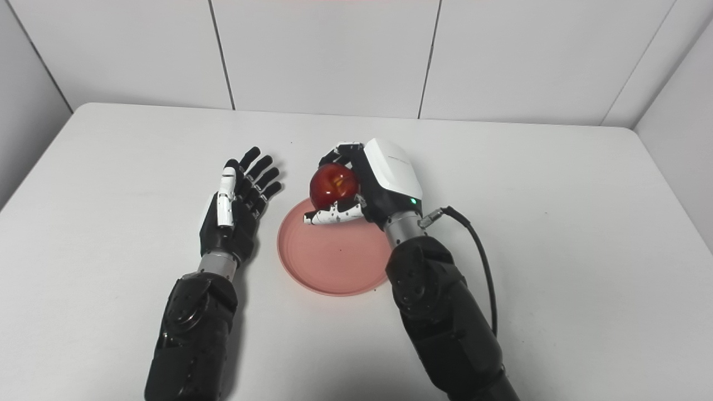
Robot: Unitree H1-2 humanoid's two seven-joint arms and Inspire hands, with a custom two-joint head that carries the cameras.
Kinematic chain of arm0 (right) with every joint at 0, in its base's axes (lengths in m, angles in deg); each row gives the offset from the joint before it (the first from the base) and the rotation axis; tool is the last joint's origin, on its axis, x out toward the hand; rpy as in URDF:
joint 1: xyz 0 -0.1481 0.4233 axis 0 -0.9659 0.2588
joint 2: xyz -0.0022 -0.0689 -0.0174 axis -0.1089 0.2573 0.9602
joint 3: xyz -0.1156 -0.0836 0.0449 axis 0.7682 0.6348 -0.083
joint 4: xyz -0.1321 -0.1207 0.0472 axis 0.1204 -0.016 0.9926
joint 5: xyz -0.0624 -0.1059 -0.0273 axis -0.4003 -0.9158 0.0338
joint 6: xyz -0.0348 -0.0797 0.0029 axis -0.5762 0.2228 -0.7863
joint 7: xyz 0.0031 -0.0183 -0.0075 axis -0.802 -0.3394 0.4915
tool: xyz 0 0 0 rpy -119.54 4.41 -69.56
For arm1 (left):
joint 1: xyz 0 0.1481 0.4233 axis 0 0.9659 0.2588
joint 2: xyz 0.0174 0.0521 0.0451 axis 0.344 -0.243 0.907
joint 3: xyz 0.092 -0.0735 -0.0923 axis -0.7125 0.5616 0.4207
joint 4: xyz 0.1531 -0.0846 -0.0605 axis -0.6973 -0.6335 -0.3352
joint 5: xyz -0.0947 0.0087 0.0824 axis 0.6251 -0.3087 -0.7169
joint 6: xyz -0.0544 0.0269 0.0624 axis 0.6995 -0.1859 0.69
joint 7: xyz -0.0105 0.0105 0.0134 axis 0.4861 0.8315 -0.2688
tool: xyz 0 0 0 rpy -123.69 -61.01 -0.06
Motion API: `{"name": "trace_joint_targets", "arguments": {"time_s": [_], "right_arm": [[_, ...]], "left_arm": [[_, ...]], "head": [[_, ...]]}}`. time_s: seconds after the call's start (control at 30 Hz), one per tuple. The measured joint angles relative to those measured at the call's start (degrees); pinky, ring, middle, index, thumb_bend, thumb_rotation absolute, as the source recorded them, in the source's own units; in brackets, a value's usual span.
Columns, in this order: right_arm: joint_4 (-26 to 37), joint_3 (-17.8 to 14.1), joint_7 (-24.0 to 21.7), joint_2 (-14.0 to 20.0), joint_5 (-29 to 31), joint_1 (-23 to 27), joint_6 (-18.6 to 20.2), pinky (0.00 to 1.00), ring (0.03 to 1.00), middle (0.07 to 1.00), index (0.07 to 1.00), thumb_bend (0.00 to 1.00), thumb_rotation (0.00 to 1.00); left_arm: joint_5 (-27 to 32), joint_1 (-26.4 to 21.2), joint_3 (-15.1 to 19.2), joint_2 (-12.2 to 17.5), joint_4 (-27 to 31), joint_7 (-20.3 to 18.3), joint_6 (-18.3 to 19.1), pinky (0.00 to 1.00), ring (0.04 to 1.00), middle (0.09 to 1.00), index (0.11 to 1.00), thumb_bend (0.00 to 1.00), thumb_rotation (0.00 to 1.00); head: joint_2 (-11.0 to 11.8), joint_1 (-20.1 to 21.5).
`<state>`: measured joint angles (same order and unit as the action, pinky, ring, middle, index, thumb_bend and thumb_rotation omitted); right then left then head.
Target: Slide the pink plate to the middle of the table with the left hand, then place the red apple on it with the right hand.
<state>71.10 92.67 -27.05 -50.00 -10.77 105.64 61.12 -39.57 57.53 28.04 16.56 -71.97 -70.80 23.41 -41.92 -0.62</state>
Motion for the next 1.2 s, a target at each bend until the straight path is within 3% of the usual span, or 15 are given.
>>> {"name": "trace_joint_targets", "arguments": {"time_s": [1.2], "right_arm": [[-3.1, 2.62, -1.15, 1.13, -0.25, -3.36, -0.89, 0.2, 0.292, 0.411, 0.486, 0.52, 0.13]], "left_arm": [[0.98, -0.45, 0.51, -0.13, 0.43, 1.37, 1.14, 0.85, 0.854, 0.866, 0.849, 0.36, 1.0]], "head": [[-2.11, -0.26]]}}
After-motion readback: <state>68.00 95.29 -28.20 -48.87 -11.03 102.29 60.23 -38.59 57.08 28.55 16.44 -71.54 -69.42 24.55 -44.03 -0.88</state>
